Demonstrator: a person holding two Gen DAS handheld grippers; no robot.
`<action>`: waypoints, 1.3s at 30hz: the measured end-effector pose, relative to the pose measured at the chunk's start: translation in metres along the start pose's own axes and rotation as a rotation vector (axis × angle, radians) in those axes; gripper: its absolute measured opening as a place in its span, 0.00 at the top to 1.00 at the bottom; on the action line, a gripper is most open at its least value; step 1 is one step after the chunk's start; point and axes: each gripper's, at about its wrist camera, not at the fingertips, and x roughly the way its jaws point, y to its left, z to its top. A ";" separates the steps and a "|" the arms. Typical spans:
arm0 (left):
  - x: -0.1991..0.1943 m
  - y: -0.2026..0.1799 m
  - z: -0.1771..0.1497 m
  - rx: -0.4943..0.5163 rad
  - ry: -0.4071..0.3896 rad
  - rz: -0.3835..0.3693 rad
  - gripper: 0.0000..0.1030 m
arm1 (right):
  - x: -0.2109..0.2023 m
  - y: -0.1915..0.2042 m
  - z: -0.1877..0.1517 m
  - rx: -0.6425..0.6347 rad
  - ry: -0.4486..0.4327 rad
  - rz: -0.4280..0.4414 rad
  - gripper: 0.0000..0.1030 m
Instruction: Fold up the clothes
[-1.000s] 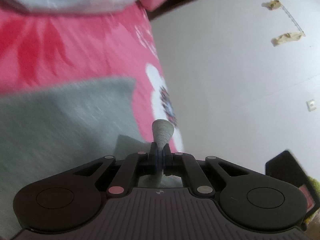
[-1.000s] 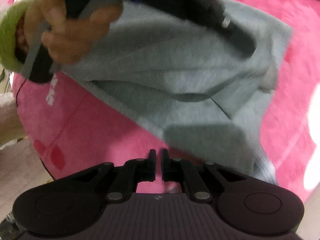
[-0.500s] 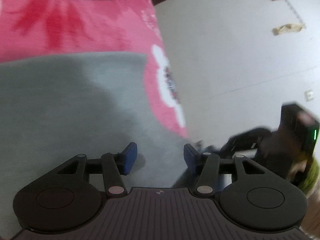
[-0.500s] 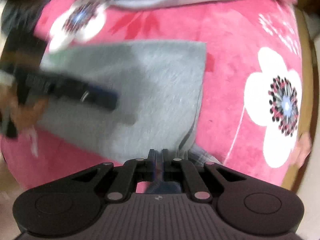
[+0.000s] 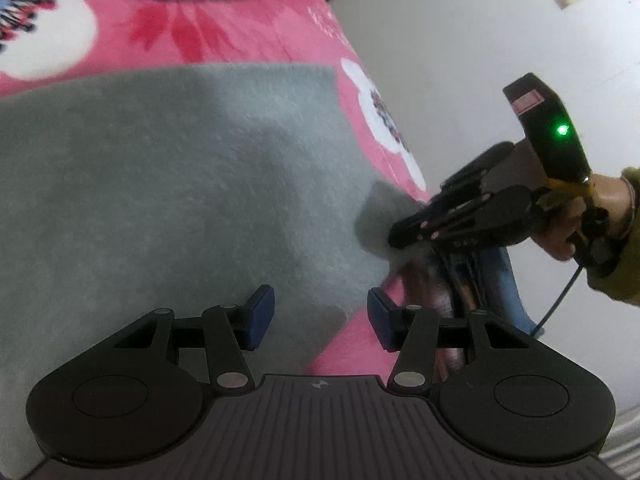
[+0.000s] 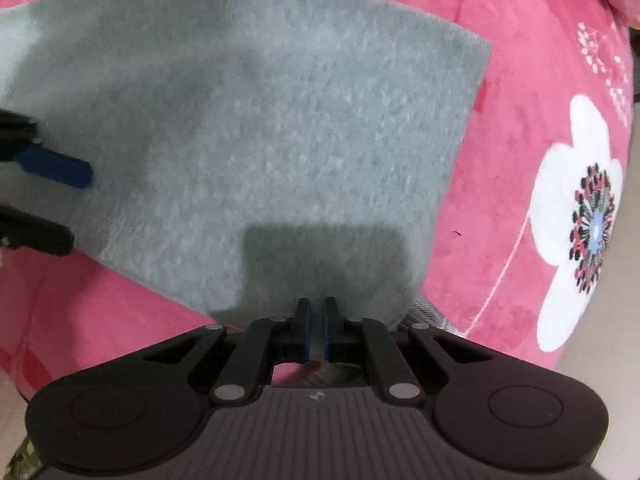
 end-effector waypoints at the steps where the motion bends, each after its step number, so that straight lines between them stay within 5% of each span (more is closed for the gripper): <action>1: -0.006 -0.002 -0.002 0.013 -0.008 -0.001 0.50 | -0.007 0.005 -0.001 0.010 -0.023 -0.028 0.94; 6: -0.049 -0.005 -0.026 -0.002 -0.010 0.016 0.50 | -0.054 0.036 -0.009 0.110 -0.191 -0.111 0.94; 10: -0.097 0.002 -0.064 -0.062 0.022 0.067 0.50 | -0.082 0.087 -0.011 0.147 -0.376 0.027 0.94; 14: -0.153 0.022 -0.099 -0.128 0.049 0.171 0.50 | -0.080 0.169 0.002 0.087 -0.444 0.176 0.94; 20: -0.255 0.075 -0.120 -0.183 -0.015 0.401 0.50 | -0.074 0.275 0.031 -0.027 -0.559 0.218 0.94; 26: -0.324 0.135 -0.117 -0.232 -0.149 0.532 0.50 | -0.022 0.264 0.013 0.096 -0.430 0.012 0.94; 31: -0.352 0.181 -0.120 -0.243 -0.170 0.608 0.50 | -0.044 0.254 0.007 0.293 -0.354 -0.138 0.94; 37: -0.368 0.204 -0.127 -0.239 -0.163 0.614 0.50 | -0.094 0.363 0.036 0.122 -0.624 0.117 0.94; 39: -0.373 0.211 -0.130 -0.230 -0.159 0.626 0.51 | -0.086 0.402 0.045 0.049 -0.619 0.208 0.94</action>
